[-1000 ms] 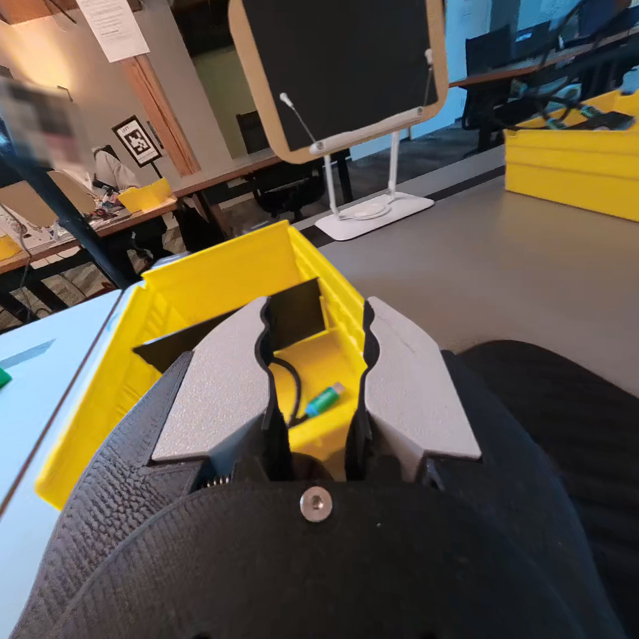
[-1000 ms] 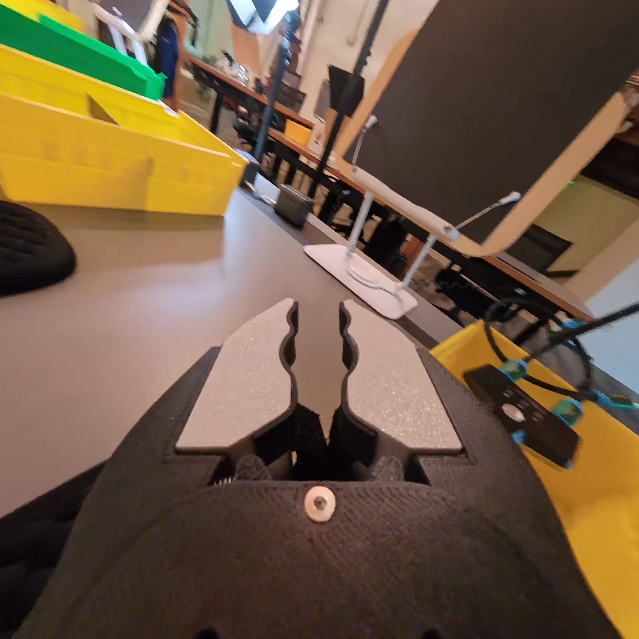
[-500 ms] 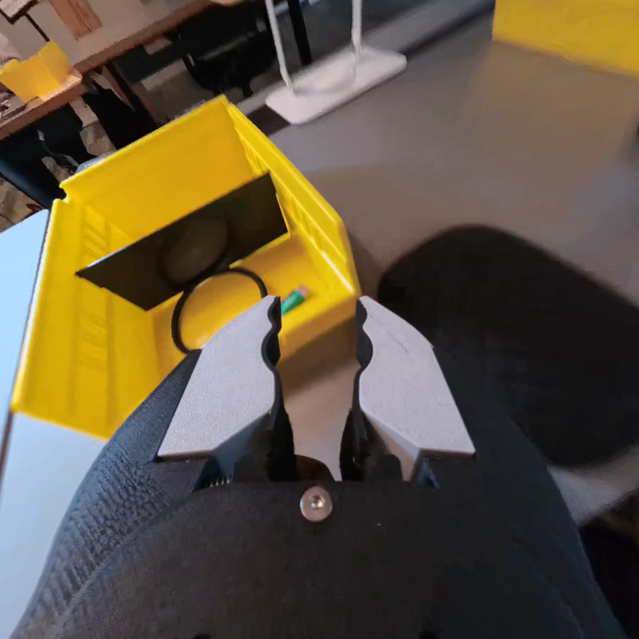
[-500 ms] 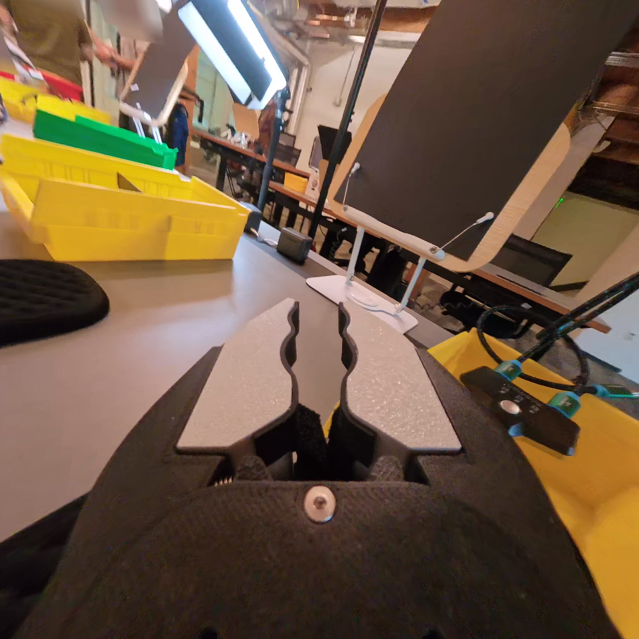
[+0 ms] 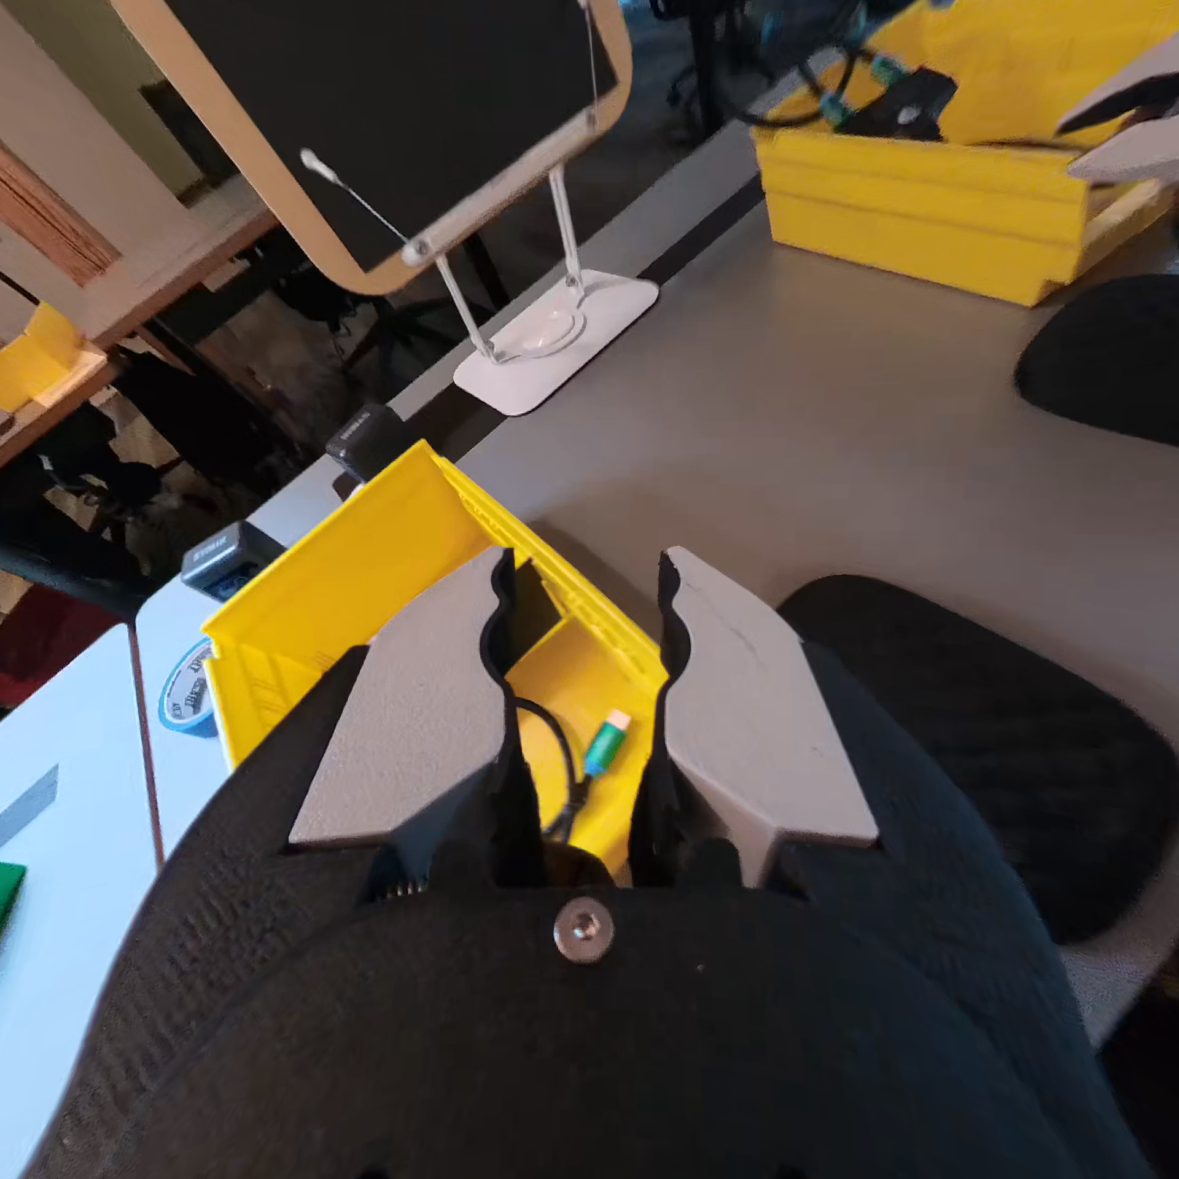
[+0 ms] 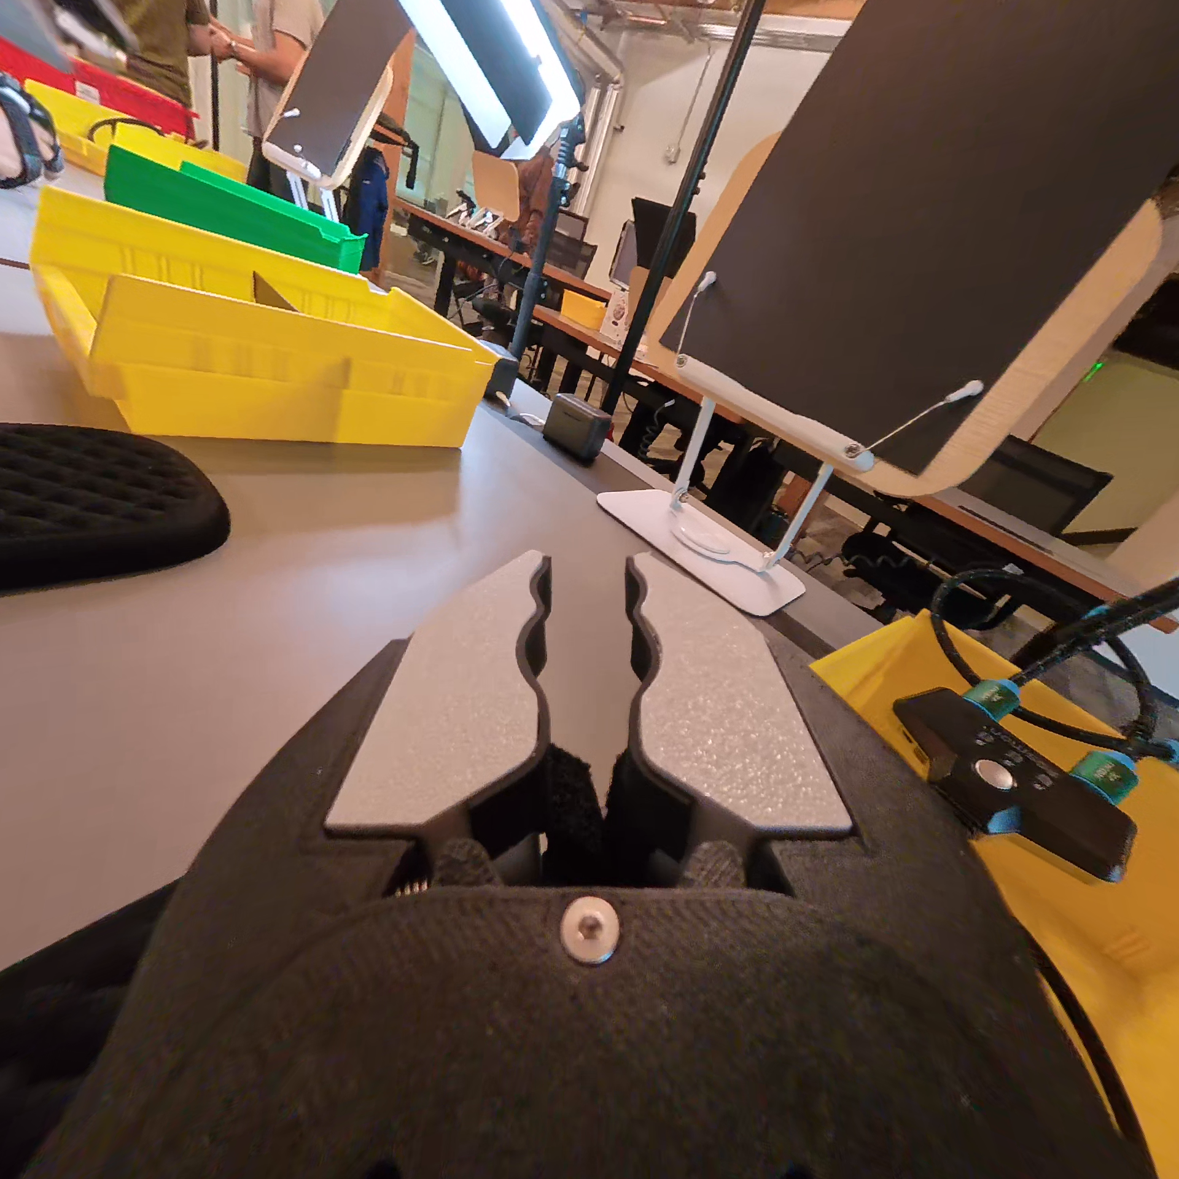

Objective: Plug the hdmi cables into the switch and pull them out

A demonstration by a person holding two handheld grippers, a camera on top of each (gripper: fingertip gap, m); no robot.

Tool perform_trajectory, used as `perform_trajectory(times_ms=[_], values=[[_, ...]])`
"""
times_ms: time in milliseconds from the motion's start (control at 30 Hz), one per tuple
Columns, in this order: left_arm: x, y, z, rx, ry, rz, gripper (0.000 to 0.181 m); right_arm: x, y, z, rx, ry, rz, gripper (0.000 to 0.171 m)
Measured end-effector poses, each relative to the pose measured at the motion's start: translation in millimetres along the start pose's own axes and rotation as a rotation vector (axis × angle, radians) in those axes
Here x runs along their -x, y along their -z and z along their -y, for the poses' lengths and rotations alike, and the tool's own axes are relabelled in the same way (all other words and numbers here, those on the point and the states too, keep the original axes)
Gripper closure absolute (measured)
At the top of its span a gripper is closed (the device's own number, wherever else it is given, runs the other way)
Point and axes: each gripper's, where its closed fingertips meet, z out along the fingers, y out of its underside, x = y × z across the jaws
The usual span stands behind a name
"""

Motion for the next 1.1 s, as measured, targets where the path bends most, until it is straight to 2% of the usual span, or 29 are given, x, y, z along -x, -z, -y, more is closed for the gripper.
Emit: perform_trajectory(times_ms=[100, 200, 300, 433, 567, 633, 833, 900, 967, 1033, 1100], values=[[47, -34, -17, 0.189, -0.084, 0.02, 0.139, 5, 0, -2, 0.007, 0.012, 0.025, 0.149], [104, -59, -58, 0.468, -0.32, 0.024, 0.146, 11, 1, -2, -0.004, 0.002, 0.058, 0.149], [141, -82, -88, 0.628, -0.319, -0.045, 0.148, 16, 2, 1, -0.032, -0.014, 0.093, 0.149], [142, -110, -114, 0.731, -0.304, -0.305, 0.137, 24, 0, 1, -0.042, 0.008, 0.142, 0.148], [120, -143, -124, 0.757, -0.115, -0.502, 0.123, 29, -2, -2, -0.035, 0.062, 0.162, 0.147], [113, -156, -131, 0.777, -0.088, -0.554, 0.121, 29, -3, -4, -0.029, 0.078, 0.159, 0.147], [89, -171, -149, 0.875, -0.07, -0.65, 0.117, 21, -3, -7, -0.023, 0.085, 0.124, 0.147], [84, -169, -165, 0.972, -0.116, -0.645, 0.102, 18, -2, -5, -0.03, 0.092, 0.107, 0.148], [72, -172, -167, 1.016, -0.027, -0.654, 0.094, 15, 0, -4, -0.035, 0.098, 0.09, 0.148], [75, -177, -175, 1.014, -0.174, -0.603, 0.092, 12, 1, -4, -0.031, 0.101, 0.077, 0.149], [75, -177, -175, 1.052, -0.191, -0.586, 0.092, 10, 2, -4, -0.032, 0.104, 0.064, 0.149]])
